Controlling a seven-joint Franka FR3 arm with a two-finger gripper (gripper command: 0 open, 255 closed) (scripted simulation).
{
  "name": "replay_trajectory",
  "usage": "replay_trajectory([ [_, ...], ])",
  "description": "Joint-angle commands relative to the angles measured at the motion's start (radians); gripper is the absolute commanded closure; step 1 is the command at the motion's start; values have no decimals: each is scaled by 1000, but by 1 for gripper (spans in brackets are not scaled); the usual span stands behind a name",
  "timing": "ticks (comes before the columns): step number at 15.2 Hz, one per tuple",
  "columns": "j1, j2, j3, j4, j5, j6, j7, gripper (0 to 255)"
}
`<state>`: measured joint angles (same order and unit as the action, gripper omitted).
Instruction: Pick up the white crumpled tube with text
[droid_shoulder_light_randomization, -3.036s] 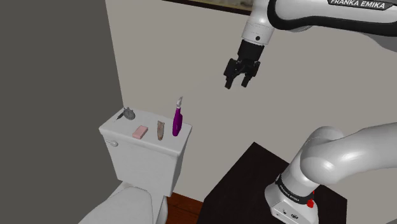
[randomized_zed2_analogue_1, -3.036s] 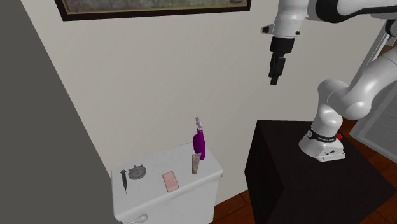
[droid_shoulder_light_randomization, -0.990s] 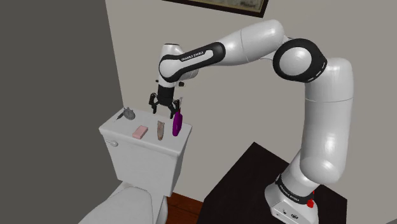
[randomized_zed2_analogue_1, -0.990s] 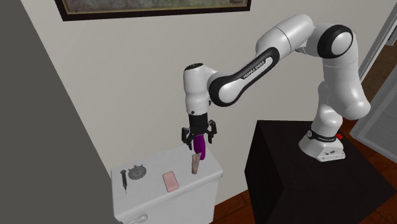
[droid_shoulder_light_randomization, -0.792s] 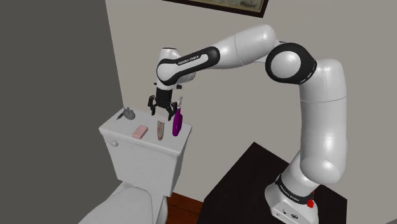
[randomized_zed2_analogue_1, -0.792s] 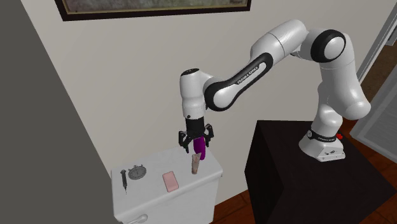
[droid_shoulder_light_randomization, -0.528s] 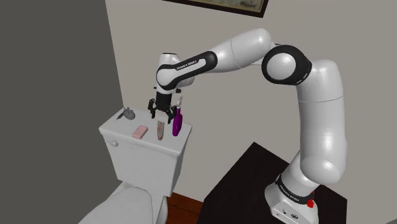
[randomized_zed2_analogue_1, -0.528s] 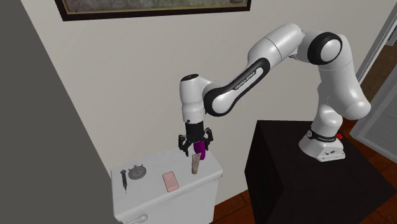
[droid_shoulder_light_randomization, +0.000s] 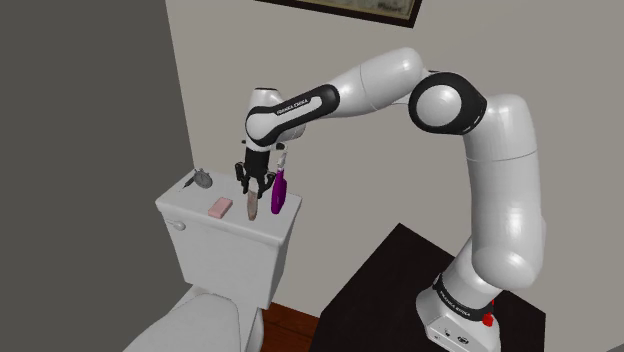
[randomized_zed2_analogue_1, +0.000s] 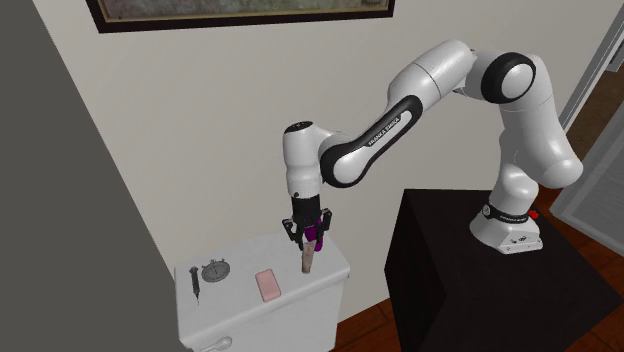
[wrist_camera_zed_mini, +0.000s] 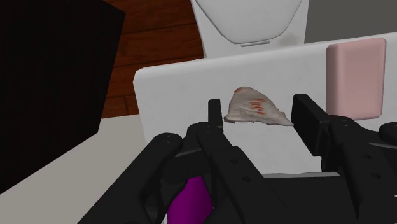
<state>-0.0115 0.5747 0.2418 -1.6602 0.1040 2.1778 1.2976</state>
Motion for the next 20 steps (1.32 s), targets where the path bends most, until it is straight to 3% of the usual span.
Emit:
replay_trajectory([
  [1, 0, 1, 0, -1, 0, 0, 0, 255],
  [5, 1, 4, -1, 3, -1, -1, 1, 255],
  [20, -7, -91, 8, 65, 8, -155, 21, 255],
])
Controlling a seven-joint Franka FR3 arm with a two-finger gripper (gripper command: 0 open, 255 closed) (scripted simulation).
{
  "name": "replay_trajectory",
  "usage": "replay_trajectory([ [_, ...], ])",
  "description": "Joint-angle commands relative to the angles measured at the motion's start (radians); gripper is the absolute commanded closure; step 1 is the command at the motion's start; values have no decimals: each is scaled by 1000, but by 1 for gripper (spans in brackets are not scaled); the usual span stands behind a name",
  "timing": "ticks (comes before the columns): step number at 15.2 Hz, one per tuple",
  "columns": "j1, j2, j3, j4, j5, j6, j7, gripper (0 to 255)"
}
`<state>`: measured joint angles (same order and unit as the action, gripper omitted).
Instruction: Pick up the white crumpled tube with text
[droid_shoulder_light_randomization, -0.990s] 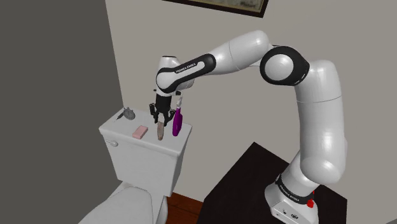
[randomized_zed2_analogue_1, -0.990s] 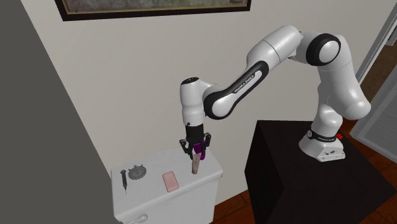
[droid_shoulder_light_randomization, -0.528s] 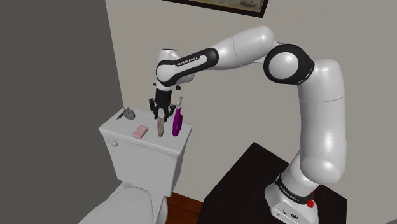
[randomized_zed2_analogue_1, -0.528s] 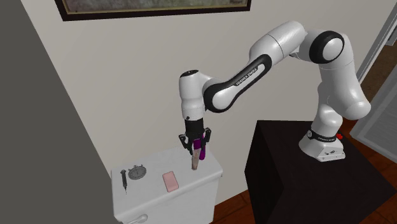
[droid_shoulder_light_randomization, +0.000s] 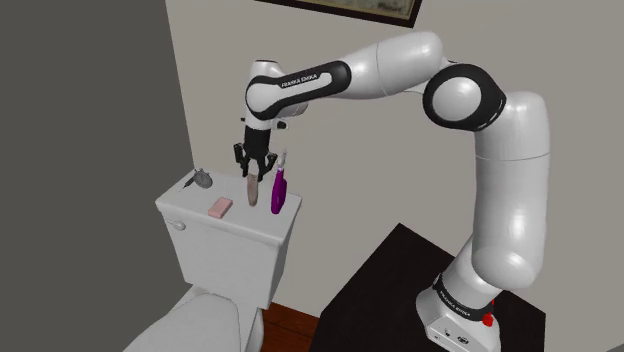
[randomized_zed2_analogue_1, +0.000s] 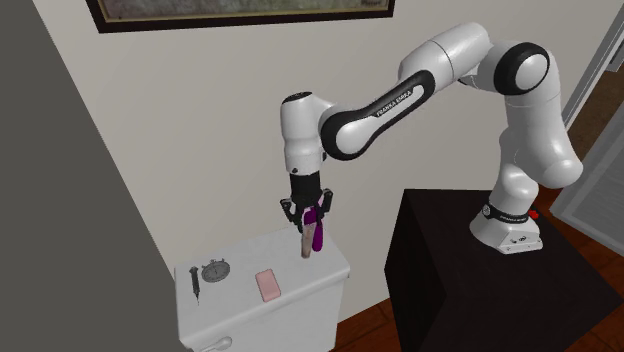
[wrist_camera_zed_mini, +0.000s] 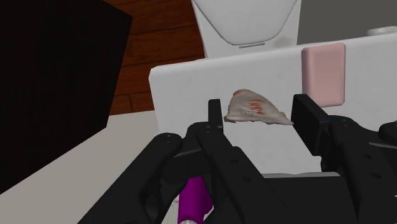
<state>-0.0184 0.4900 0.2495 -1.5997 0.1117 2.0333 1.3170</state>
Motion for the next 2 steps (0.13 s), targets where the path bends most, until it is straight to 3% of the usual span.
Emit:
replay_trajectory([
  [1, -1, -7, 1, 6, 1, -13, 2, 255],
  [2, -1, -7, 1, 6, 1, -13, 2, 255],
])
